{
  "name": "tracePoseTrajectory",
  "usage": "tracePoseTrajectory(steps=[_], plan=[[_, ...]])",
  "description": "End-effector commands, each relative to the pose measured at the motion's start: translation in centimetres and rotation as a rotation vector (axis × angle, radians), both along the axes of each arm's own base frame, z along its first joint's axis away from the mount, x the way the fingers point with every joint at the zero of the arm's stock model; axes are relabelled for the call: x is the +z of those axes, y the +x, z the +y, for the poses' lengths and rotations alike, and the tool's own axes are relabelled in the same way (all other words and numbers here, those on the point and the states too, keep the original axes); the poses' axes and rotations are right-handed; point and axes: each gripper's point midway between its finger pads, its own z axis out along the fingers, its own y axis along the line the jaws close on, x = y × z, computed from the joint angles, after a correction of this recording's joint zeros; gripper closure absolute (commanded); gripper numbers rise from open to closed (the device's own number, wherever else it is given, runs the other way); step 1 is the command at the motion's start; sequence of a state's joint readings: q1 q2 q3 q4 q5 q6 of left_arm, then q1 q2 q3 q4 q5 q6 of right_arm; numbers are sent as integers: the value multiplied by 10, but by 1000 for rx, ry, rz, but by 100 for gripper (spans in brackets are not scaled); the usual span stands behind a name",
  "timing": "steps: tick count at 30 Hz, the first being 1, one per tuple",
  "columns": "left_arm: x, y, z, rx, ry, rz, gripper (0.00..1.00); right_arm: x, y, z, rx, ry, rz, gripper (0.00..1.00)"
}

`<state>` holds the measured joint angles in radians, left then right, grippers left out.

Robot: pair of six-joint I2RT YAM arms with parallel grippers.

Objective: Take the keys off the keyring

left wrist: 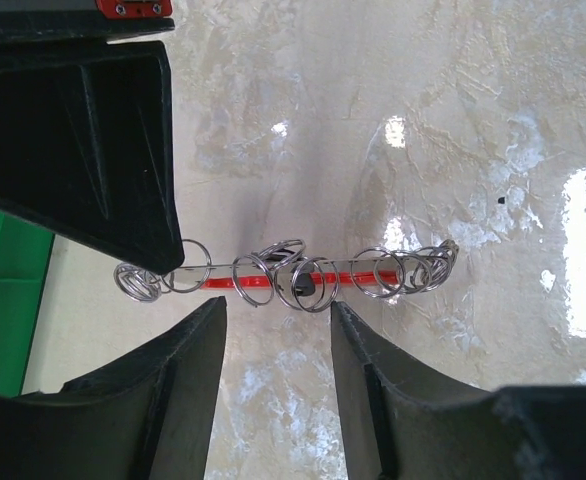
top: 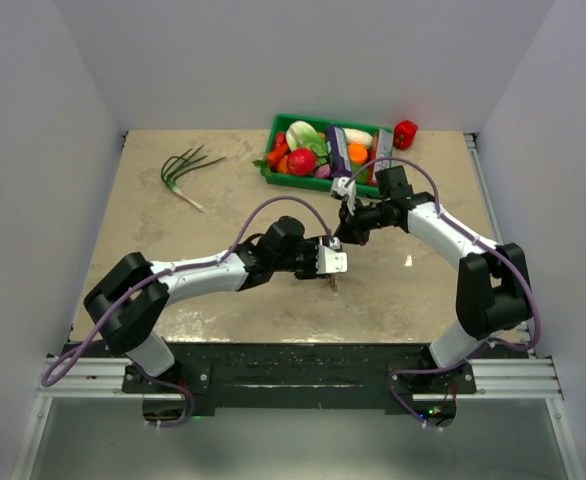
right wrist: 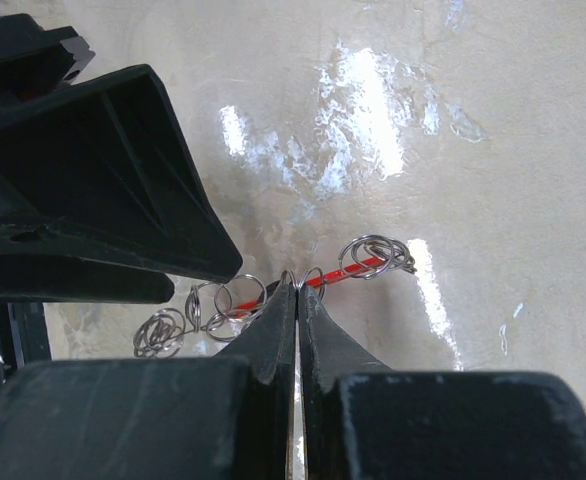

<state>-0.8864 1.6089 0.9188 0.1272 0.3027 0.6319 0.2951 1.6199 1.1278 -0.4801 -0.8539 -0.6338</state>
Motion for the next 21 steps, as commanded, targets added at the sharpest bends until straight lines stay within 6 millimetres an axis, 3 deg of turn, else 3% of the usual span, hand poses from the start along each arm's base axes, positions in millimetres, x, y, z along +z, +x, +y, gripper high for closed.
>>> tracePoseTrajectory(steps=[1,7,9,16,21], plan=[[17,4,-10,-11,-51,-50,50,12,10,3,-40,24,-23,100],[21,2,-14,-37,16,-132,48,-1,12,3,-47,1,51,100],[33,3,-16,-51,30,-182,47,-10,14,2,-51,-20,92,100],[56,17,1,0,133,-264,44,-19,37,2,-150,-43,114,100],[61,25,-4,20,120,-292,43,-10,38,3,-171,-25,110,100]])
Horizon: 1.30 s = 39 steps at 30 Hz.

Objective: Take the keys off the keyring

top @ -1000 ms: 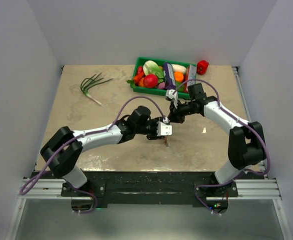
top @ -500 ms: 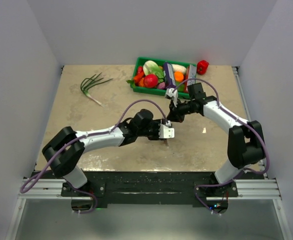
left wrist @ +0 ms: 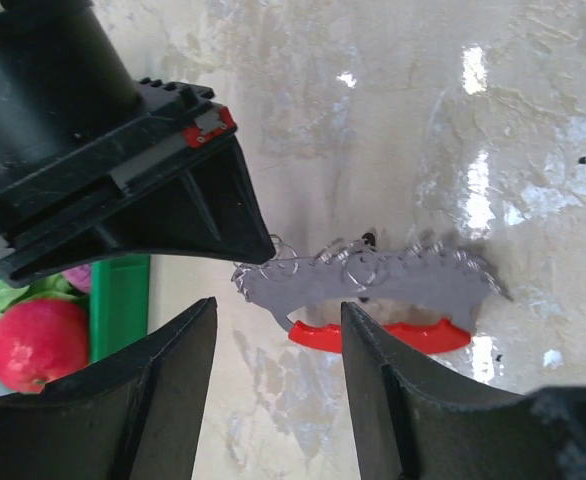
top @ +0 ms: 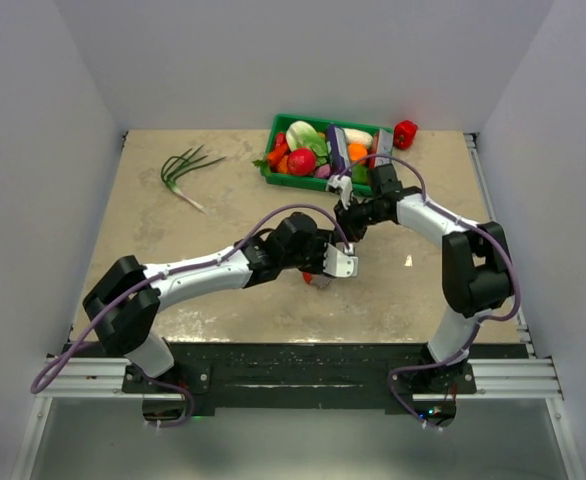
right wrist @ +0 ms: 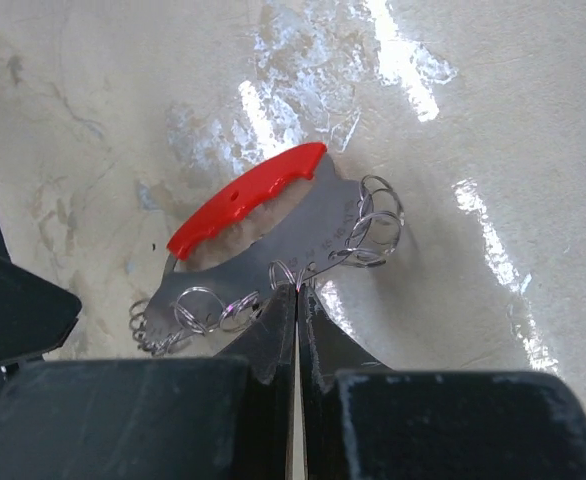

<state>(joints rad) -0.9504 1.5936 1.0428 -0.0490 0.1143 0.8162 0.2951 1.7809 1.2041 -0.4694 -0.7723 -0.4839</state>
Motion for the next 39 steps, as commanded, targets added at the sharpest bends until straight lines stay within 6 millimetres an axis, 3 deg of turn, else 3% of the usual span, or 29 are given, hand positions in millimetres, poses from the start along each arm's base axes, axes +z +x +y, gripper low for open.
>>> tracePoseTrajectory(steps=[1,7,12,16,22,28,32,37,39], plan=[[29,13,-3,22,-35,-85,43,37,13,5,-39,50,-80,100],[25,15,-3,54,-68,-78,43,66,6,0,-43,58,-159,100],[38,19,5,99,-118,-59,43,120,-1,-16,-99,32,-309,100],[46,24,18,125,-150,-54,43,141,0,-22,-143,4,-374,100],[51,26,35,157,-180,-65,43,93,3,-3,-115,-90,-303,100],[45,25,48,172,-188,-59,43,46,-2,35,-21,-112,-187,100],[40,23,57,184,-195,-58,43,25,-10,64,42,-111,-132,100],[45,26,71,207,-213,-60,43,21,-23,101,117,-77,-100,100],[46,28,76,217,-214,-59,43,23,-24,104,105,-59,-85,100]])
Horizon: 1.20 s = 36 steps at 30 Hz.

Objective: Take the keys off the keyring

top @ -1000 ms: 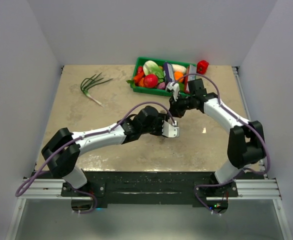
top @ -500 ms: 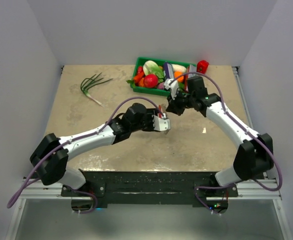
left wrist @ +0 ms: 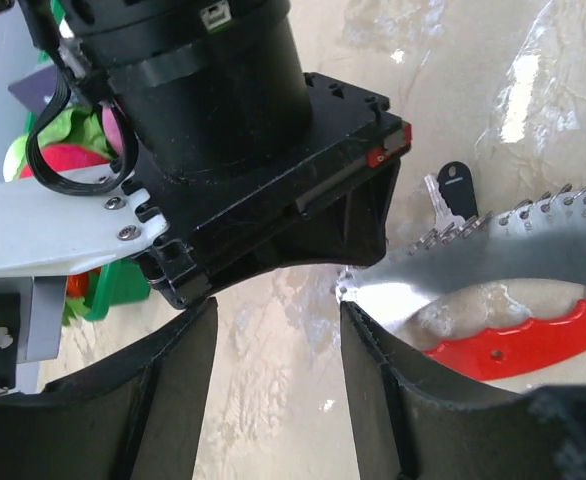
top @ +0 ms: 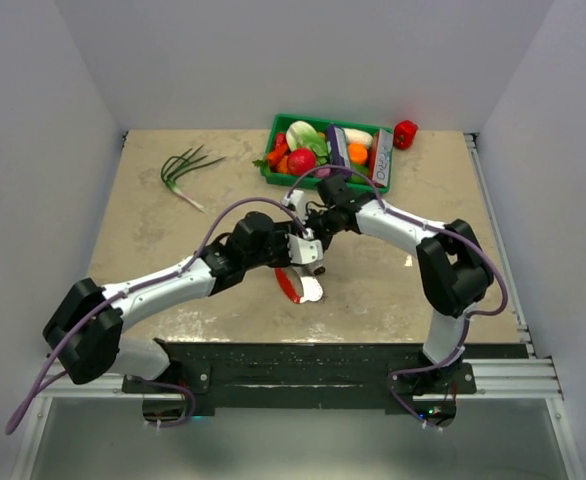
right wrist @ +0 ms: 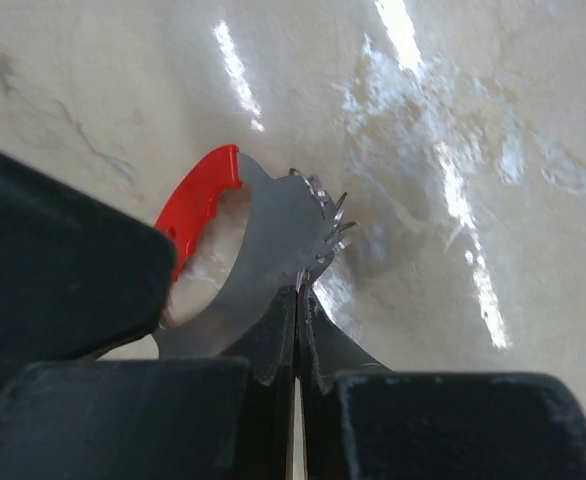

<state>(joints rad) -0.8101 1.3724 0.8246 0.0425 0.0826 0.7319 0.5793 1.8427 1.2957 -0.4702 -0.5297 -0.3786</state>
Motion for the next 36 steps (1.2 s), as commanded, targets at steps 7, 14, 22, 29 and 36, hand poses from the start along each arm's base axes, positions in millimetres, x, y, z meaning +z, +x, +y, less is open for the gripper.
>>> tracePoseTrajectory(steps=[7,14,22,29,36], plan=[[32,6,0,1,-109,-43,43,48,32,-42,-98,97,-85,100],[35,4,0,-5,-118,-44,43,119,21,-96,-167,59,-276,100],[36,1,4,0,-127,-48,43,58,6,-36,-46,-7,-155,100],[30,-1,11,12,-122,-42,43,3,4,-14,37,-9,-35,100],[27,0,10,14,-122,-37,43,-16,9,4,83,-6,-46,100]])
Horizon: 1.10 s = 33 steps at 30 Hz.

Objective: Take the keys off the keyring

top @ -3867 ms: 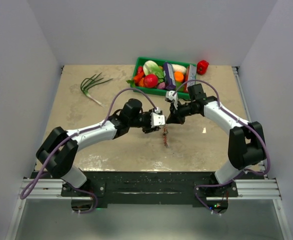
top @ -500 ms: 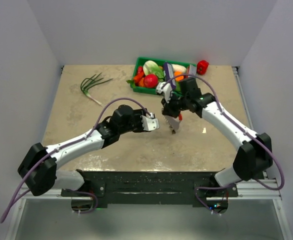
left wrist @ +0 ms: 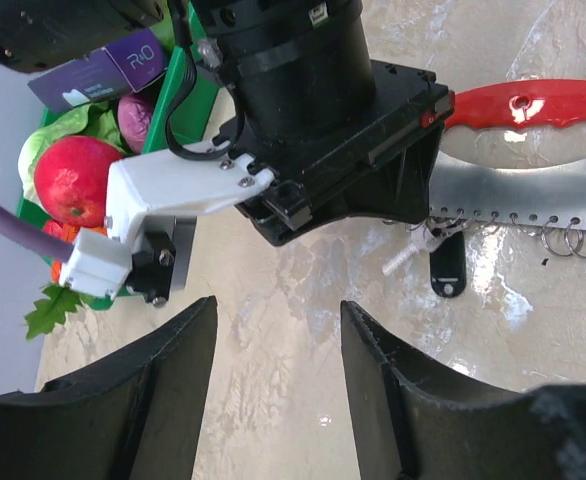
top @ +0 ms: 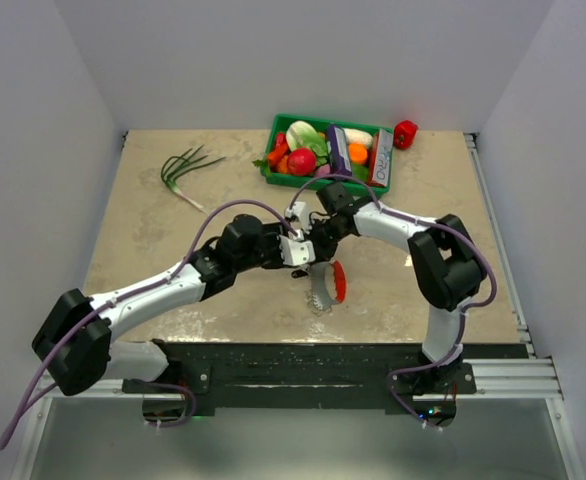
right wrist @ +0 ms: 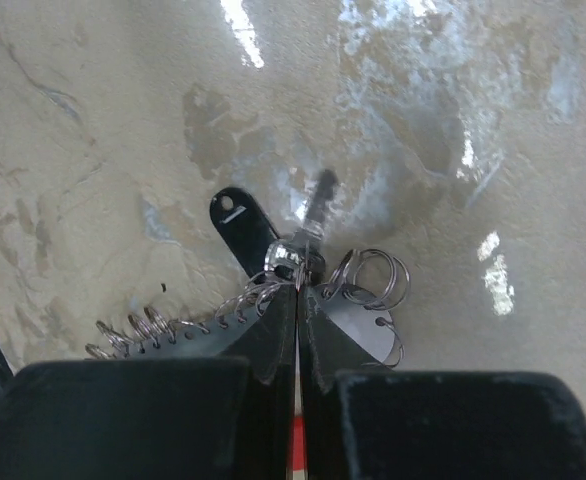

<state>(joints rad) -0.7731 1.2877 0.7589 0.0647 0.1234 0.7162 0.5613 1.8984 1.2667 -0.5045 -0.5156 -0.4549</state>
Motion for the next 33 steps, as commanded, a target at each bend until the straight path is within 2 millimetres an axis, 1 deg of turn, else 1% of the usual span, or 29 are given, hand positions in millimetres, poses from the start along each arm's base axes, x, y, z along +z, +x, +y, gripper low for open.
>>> tracePoseTrajectory(steps=[1,2,3,4,6,7,9,11,13,14,16,17,20,22,23,24,25,27,29,30,31,33], plan=[[19,5,-5,6,-69,-33,43,20,17,23,55,78,-97,100],[20,6,-5,9,-71,-34,43,21,19,21,52,73,-112,100],[19,6,-5,11,-69,-35,43,29,22,22,54,81,-141,100],[18,7,-5,11,-66,-33,43,32,24,19,46,73,-163,100],[15,5,-7,0,-65,-24,42,40,31,12,24,66,-208,100],[13,5,-8,-8,-59,-22,42,45,33,4,6,43,-240,100],[6,3,-11,-31,-48,-9,41,45,40,-7,-12,11,-282,100],[3,5,-14,-37,-46,-5,40,36,41,-18,-25,-24,-283,100],[2,6,-17,-45,-53,-5,39,28,39,-23,-25,-36,-270,91],[-2,6,-18,-47,-50,0,39,27,37,-23,-18,-32,-264,82],[-4,7,-20,-51,-48,0,38,26,36,-24,-19,-30,-269,75],[-10,8,-21,-50,-40,9,38,31,37,-25,-21,-25,-282,71],[-18,12,-20,-43,-23,13,37,40,39,-30,-26,-30,-325,66],[-18,13,-21,-41,-29,13,37,42,34,-32,-2,-28,-328,66],[-17,14,-21,-40,-37,13,37,50,30,-31,32,-10,-352,66],[-16,16,-19,-37,-45,17,36,51,27,-30,49,4,-348,65],[-15,17,-18,-31,-54,21,36,50,23,-29,59,11,-346,65],[-13,20,-15,-23,-69,24,36,49,23,-28,67,18,-344,66],[-12,22,-13,-9,-81,24,36,50,23,-23,78,36,-339,67],[-12,25,-10,4,-87,29,36,46,22,-21,86,42,-324,67],[-11,25,-8,10,-95,30,36,48,21,-15,99,62,-314,69],[-10,27,-4,20,-101,36,36,44,21,-12,103,58,-298,70]])
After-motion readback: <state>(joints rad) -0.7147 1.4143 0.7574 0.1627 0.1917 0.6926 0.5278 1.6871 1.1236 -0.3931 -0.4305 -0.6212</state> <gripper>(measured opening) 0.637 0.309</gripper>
